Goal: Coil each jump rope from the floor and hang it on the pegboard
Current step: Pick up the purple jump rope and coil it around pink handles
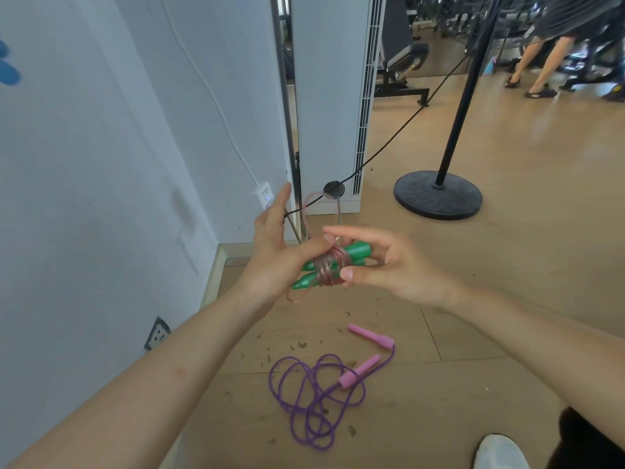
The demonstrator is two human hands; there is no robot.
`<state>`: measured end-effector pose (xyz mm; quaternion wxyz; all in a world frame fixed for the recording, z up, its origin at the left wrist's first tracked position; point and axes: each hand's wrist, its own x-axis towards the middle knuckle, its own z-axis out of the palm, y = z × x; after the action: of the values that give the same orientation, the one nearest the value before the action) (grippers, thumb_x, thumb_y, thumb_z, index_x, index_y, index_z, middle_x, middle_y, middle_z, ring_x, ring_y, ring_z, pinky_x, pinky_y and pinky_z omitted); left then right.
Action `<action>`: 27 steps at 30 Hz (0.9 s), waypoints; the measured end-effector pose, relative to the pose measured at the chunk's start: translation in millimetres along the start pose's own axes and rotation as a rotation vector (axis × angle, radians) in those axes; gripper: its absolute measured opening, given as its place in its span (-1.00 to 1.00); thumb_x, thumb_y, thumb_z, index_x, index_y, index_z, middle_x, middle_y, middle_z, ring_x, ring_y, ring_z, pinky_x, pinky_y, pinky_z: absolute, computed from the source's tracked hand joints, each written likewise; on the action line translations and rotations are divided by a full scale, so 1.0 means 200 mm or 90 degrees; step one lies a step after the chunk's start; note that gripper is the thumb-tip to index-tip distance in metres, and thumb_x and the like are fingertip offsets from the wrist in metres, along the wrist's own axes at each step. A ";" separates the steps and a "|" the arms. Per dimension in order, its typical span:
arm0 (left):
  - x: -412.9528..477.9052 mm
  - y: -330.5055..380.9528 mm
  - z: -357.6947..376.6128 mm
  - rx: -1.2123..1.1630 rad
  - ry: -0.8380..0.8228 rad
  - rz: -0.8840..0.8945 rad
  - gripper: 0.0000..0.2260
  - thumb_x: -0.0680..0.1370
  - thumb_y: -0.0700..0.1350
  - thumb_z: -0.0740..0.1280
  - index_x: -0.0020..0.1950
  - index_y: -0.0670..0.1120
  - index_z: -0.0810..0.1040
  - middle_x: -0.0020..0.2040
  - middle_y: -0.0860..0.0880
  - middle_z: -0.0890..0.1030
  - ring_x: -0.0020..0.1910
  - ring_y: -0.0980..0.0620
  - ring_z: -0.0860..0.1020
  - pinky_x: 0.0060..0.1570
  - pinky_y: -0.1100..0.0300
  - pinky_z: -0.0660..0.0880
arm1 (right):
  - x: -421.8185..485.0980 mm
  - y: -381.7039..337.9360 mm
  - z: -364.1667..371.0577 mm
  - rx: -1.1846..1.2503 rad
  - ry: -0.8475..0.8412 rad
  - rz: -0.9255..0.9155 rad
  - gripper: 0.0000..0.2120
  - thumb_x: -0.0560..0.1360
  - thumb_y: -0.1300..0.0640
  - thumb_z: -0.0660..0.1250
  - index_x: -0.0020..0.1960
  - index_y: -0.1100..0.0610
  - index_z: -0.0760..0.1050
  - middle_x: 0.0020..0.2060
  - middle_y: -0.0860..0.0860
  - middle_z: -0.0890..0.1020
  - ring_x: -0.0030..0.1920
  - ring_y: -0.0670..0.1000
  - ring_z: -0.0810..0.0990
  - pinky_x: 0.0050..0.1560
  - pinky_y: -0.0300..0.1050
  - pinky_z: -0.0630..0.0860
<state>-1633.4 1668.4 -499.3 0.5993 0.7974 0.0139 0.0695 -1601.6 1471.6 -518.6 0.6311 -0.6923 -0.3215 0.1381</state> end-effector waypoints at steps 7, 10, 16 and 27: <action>-0.02 0.03 -0.02 -0.019 -0.142 -0.027 -0.84 0.59 -0.08 0.37 0.09 -0.06 0.71 0.03 -0.05 0.72 0.04 0.08 0.67 0.10 0.28 0.57 | 0.00 -0.01 0.00 0.082 -0.037 0.034 -0.43 0.49 0.47 0.33 0.42 0.07 0.44 0.35 0.16 0.49 0.21 0.15 0.60 0.01 -0.04 0.62; -0.03 0.04 -0.02 0.009 -0.155 -0.044 -0.77 0.62 -0.03 0.32 0.03 -0.13 0.70 -0.14 -0.09 0.73 -0.15 -0.03 0.69 -0.11 0.27 0.58 | 0.00 -0.01 0.01 0.112 -0.025 0.065 -0.44 0.49 0.48 0.31 0.41 0.09 0.45 0.31 0.12 0.55 0.17 0.11 0.62 -0.01 -0.07 0.62; -0.02 0.06 -0.02 -0.087 -0.170 -0.167 -0.66 0.66 0.13 0.16 0.08 -0.01 0.68 -0.10 -0.09 0.72 -0.15 -0.09 0.68 -0.11 0.18 0.60 | 0.01 -0.01 0.01 0.282 0.016 0.145 -0.50 0.52 0.44 0.27 0.40 0.13 0.46 0.24 0.14 0.60 0.10 0.09 0.64 -0.01 -0.13 0.60; -0.02 0.01 -0.01 -0.127 -0.226 -0.204 -0.82 0.63 -0.03 0.32 0.12 -0.09 0.62 -0.11 -0.08 0.63 -0.26 0.01 0.56 -0.24 0.22 0.53 | 0.01 0.04 0.03 0.159 0.201 0.103 -0.64 0.49 0.41 0.38 0.23 0.17 0.51 0.16 0.28 0.51 0.00 0.16 0.67 -0.03 -0.01 0.64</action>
<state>-1638.3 1669.7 -497.8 0.6715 0.7215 0.0277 -0.1665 -1601.4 1478.1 -526.1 0.7415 -0.6452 -0.1426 0.1166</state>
